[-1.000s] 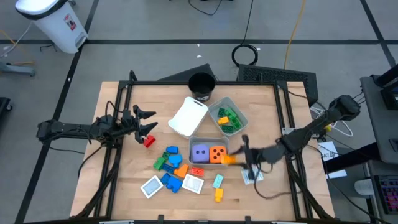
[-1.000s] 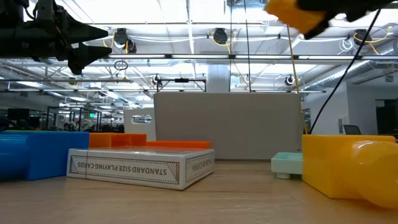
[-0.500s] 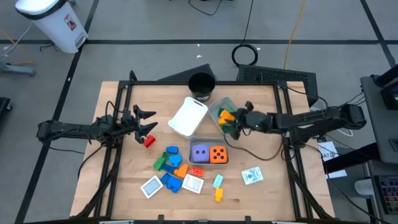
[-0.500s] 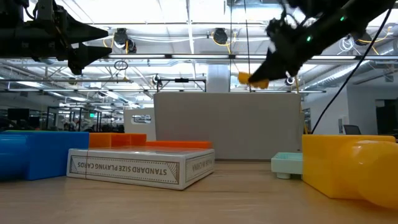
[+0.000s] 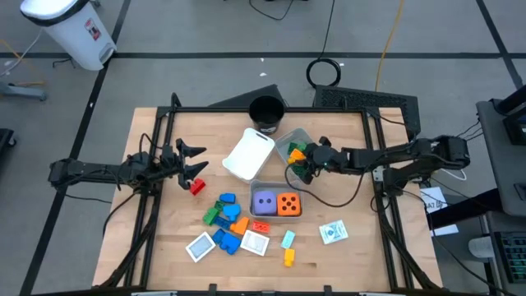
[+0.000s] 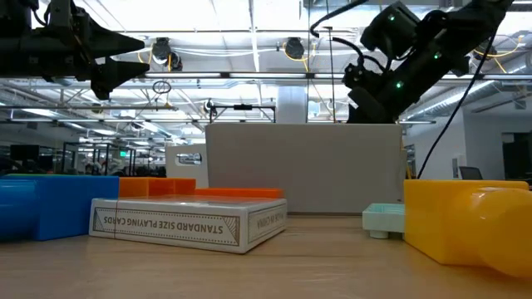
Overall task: Pick & Place Toys
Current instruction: Put the orange game piece into the top gray bin, then put the light blue game piece into the top gray bin
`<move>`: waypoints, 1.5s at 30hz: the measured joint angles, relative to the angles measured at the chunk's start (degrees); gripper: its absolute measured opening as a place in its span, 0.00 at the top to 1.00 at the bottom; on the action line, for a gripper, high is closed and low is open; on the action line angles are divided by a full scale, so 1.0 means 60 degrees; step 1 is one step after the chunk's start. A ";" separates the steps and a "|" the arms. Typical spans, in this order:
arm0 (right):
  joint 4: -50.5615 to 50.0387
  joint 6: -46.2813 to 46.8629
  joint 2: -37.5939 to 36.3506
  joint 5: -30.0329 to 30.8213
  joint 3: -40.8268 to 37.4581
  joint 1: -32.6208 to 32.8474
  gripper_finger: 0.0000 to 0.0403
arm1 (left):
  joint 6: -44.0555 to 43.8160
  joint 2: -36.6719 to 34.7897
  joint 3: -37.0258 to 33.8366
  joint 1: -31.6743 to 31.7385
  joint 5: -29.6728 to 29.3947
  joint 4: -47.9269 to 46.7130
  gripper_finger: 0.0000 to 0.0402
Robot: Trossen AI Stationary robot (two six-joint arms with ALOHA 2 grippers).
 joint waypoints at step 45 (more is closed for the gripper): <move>-0.0434 -0.1060 0.3655 -0.1769 0.4099 0.6399 0.60 | 0.0003 -0.0003 0.0000 -0.0002 0.0000 -0.0009 0.31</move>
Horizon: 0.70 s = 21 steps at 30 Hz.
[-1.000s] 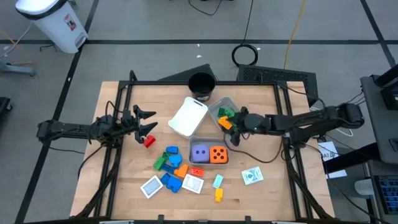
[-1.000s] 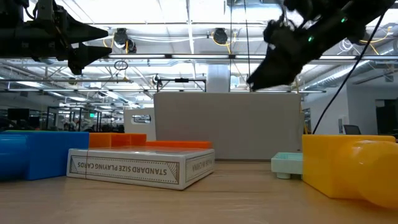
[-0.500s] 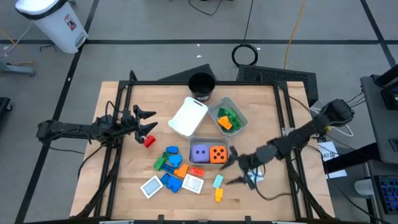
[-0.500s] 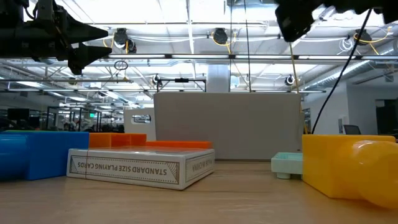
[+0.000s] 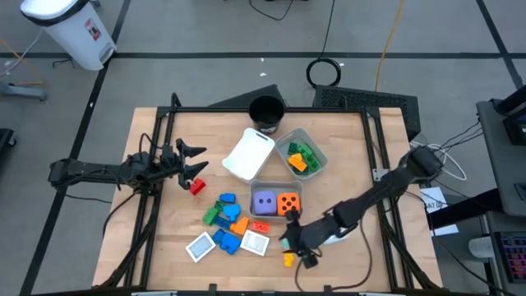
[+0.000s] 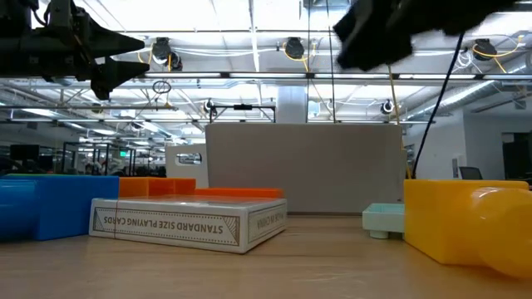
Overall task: Pick & Place Toys
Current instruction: Put the light blue game piece into the top gray bin
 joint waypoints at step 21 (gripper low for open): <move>-0.0538 -0.0710 0.1358 0.0313 0.0092 0.0031 0.96 | 0.0000 0.0004 0.0000 -0.0001 0.0004 0.0005 0.31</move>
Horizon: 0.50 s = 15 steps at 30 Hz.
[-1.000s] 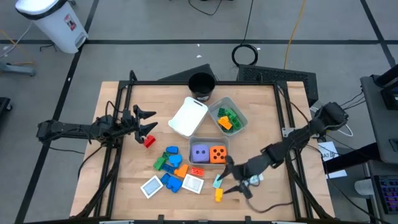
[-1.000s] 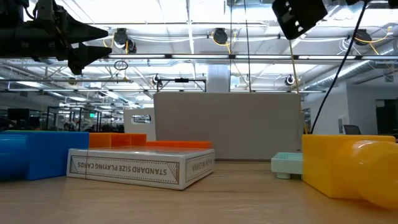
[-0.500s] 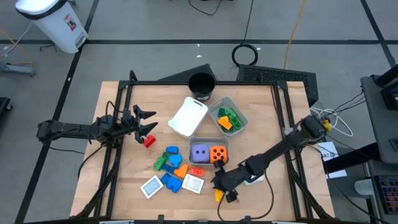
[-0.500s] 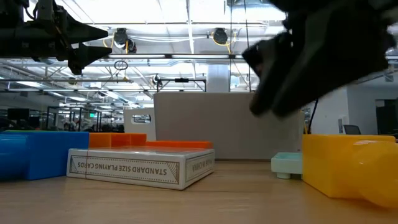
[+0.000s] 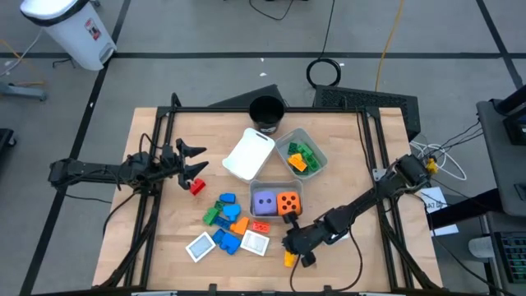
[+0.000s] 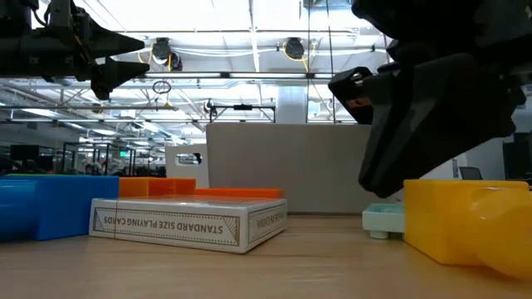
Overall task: Pick & Place Toys
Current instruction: Put the light blue game piece into the top gray bin
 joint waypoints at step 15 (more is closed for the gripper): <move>-0.0275 -0.2941 -0.0914 0.1544 -0.0036 0.0856 1.00 | -0.0003 0.0000 0.0000 0.0001 0.0000 0.0004 0.31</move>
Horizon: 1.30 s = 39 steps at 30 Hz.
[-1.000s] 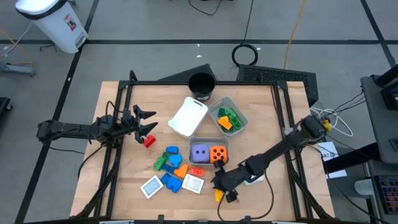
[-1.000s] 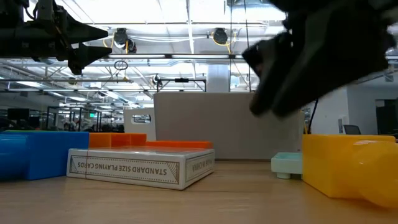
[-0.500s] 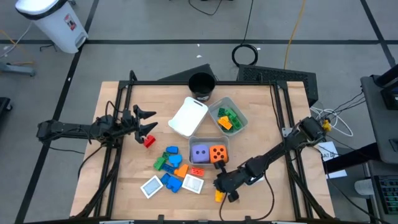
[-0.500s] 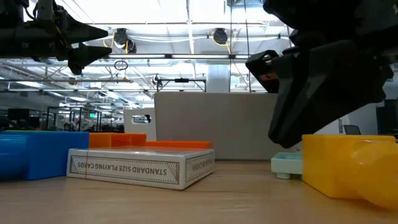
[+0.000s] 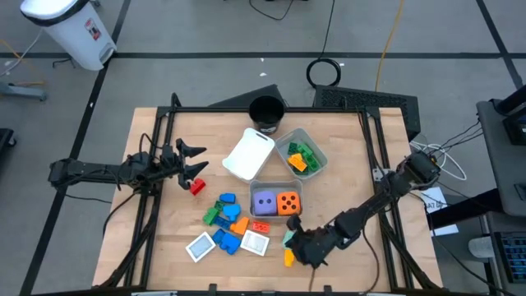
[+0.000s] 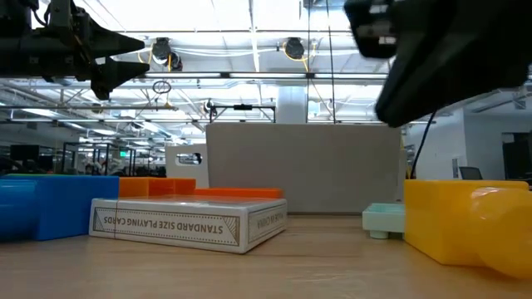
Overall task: Pick & Place Toys
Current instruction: Put the light blue game piece into the top gray bin
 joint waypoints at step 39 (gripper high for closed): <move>-0.3068 0.0775 0.0323 0.0680 -0.0031 0.0440 1.00 | 0.0000 0.0000 0.0000 0.0001 0.0000 0.0000 0.31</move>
